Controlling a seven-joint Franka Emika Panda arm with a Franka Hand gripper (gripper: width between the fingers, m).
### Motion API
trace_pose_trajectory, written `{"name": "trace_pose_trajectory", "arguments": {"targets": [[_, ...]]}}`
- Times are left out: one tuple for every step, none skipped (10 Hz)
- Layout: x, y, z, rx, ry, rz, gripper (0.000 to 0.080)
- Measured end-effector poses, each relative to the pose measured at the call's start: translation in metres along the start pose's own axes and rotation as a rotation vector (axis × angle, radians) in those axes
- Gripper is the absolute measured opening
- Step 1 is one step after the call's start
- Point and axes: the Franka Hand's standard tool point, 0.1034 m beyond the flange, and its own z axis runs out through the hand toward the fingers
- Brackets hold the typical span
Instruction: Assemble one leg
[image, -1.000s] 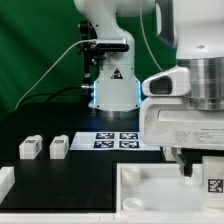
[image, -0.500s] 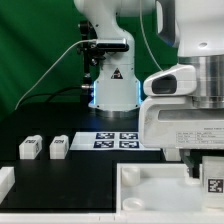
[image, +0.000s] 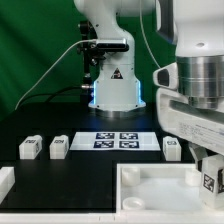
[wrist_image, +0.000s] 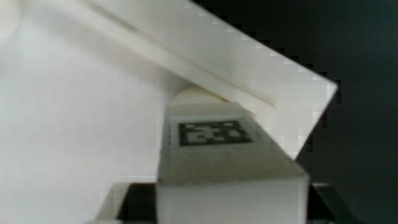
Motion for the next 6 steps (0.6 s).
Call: {"name": "trace_pose_trajectory", "arguments": {"targets": [[-0.0019, -0.0003, 0.0009, 0.019, -0.028, 0.181, 0.0298], [-0.0032, -0.0006, 0.0013, 0.027, -0.039, 0.327, 0.0298], [-0.0040, 0.0000, 0.0019, 0.024, -0.040, 0.394, 0.0297], [-0.0040, 0.0000, 0.0020, 0.023, -0.041, 0.401, 0.0297], [-0.0041, 0.0001, 0.0021, 0.023, -0.041, 0.394, 0.0297], [-0.0043, 0.0004, 0.0028, 0.023, -0.040, 0.370, 0.0366]]}}
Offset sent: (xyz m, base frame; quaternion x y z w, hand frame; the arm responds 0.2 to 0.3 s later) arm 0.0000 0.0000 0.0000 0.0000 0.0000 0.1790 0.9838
